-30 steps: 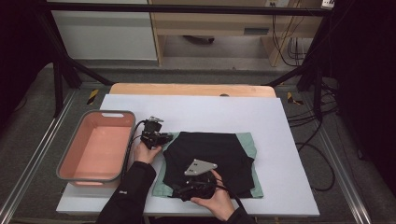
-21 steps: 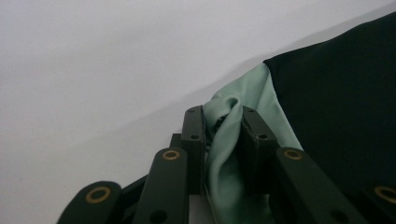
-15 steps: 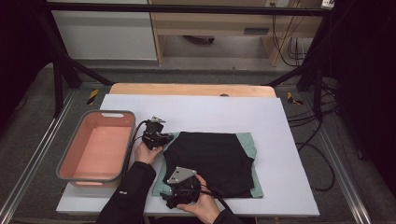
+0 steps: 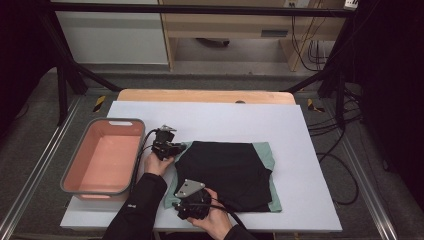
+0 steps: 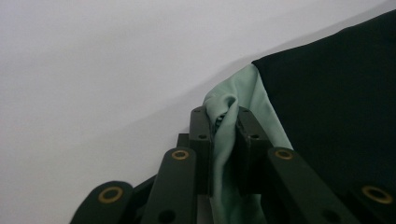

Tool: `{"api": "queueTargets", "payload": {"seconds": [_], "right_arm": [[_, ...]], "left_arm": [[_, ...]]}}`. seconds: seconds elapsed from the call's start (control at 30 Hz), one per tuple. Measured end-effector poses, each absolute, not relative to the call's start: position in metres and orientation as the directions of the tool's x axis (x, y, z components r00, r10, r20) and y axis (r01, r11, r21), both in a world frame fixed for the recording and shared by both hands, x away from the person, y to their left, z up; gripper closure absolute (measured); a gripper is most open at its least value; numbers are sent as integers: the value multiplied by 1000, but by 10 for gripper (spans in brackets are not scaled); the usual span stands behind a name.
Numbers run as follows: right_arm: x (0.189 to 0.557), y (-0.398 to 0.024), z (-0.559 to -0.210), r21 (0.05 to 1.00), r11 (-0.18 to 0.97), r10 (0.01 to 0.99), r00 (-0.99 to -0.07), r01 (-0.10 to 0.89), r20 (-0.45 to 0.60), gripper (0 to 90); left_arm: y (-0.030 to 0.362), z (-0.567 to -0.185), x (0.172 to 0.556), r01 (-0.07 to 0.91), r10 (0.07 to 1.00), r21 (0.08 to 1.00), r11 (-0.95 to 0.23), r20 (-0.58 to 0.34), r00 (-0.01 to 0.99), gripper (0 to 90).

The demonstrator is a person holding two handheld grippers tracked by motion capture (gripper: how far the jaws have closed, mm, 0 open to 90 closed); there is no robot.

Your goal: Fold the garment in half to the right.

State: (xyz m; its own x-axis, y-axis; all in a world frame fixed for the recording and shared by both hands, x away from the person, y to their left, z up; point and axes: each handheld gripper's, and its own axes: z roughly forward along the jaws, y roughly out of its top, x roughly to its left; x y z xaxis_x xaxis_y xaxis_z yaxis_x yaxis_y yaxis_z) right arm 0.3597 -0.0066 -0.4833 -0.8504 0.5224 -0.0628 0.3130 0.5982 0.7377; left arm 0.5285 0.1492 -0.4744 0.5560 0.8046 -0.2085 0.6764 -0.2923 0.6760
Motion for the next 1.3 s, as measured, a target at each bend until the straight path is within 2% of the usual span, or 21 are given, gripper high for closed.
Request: {"api": "queueTargets", "payload": {"seconds": [0.2, 0.27, 0.43, 0.9, 1.3], "right_arm": [[362, -10, -481, 727, 612, 528, -845, 312, -82, 660], [361, -10, -480, 721, 623, 528, -843, 304, -101, 743], [363, -11, -479, 718, 622, 537, -837, 314, -99, 804], [362, -15, -476, 742, 592, 541, -838, 315, -77, 831], [361, -26, -460, 788, 521, 540, -841, 329, -6, 833]], "left_arm": [[151, -475, 529, 684, 802, 675, -278, -228, 552, 784], [151, -475, 529, 682, 802, 675, -281, -225, 553, 782], [151, -474, 530, 686, 802, 674, -274, -234, 550, 782], [154, -464, 525, 673, 802, 704, -226, -258, 539, 806], [154, -446, 520, 647, 792, 736, -198, -268, 548, 809]]}}
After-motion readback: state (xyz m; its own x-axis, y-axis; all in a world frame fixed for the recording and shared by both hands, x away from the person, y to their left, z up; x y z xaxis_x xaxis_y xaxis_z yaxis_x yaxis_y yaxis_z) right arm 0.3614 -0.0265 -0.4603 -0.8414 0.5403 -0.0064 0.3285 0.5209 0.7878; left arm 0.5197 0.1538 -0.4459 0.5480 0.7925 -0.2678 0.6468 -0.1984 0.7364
